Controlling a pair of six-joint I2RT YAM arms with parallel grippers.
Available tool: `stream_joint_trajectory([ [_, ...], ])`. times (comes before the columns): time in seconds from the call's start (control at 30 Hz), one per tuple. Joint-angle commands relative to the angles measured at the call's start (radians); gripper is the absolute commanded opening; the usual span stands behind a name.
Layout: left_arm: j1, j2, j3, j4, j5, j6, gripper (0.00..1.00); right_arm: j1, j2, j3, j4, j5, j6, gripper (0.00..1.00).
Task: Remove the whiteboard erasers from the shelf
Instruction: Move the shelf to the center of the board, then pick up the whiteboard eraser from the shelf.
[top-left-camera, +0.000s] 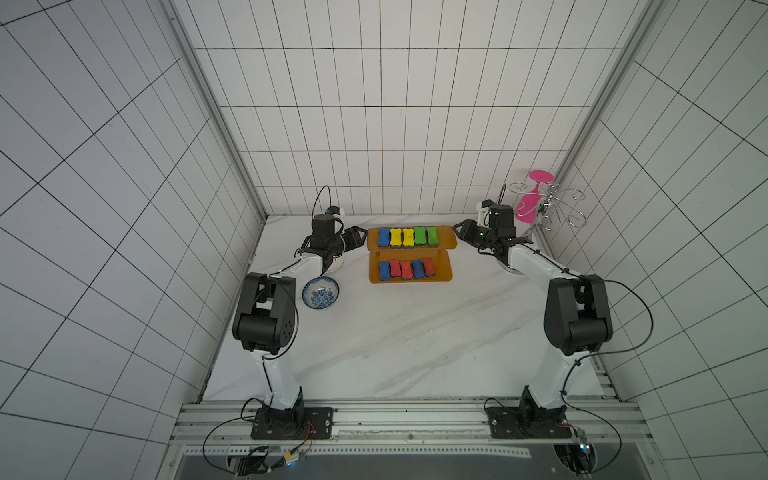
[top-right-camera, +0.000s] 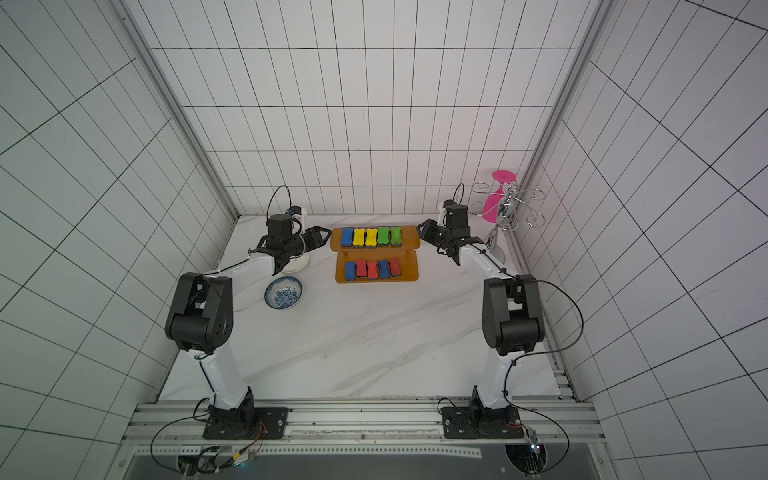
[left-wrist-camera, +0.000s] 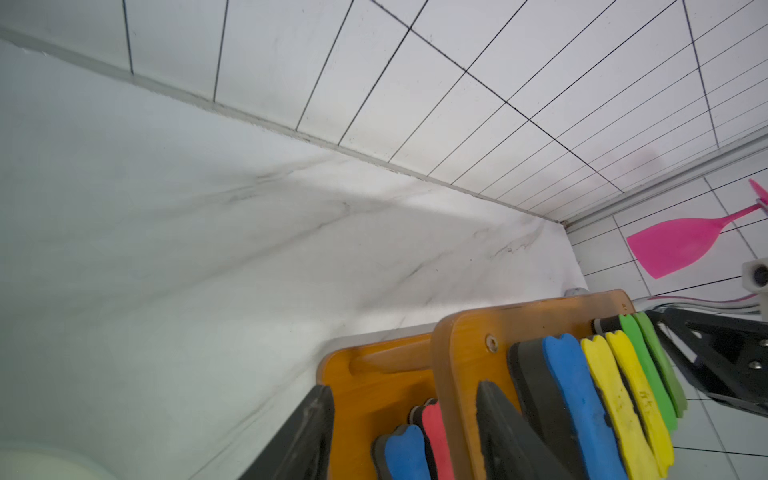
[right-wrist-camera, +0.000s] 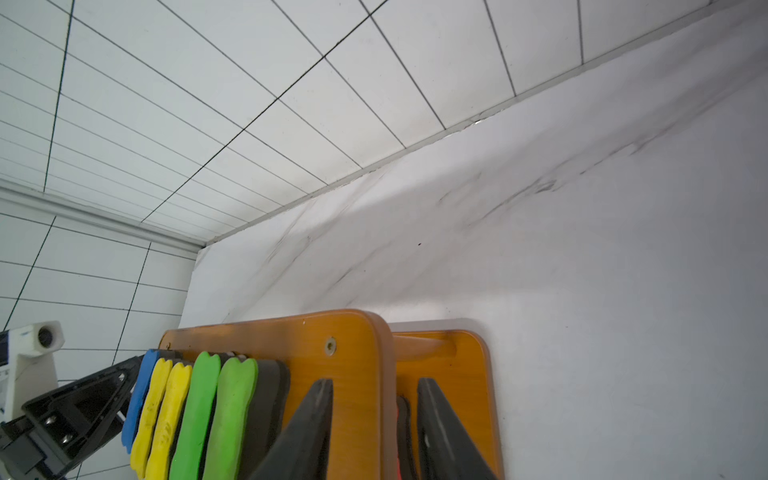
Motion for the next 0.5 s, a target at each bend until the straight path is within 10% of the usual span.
stream_joint_trajectory([
  [0.0, 0.000, -0.042, -0.007, 0.042, -0.098, 0.060, 0.63, -0.015, -0.043, -0.024, -0.029, 0.040, -0.036, 0.41],
  [0.17, -0.016, -0.127, -0.058, 0.015, -0.165, 0.093, 0.66, 0.001, -0.108, -0.033, -0.097, 0.092, -0.076, 0.42],
  [0.47, -0.257, -0.373, -0.238, -0.085, -0.685, 0.289, 0.89, 0.188, -0.143, 0.077, -0.337, 0.435, -0.205, 0.43],
])
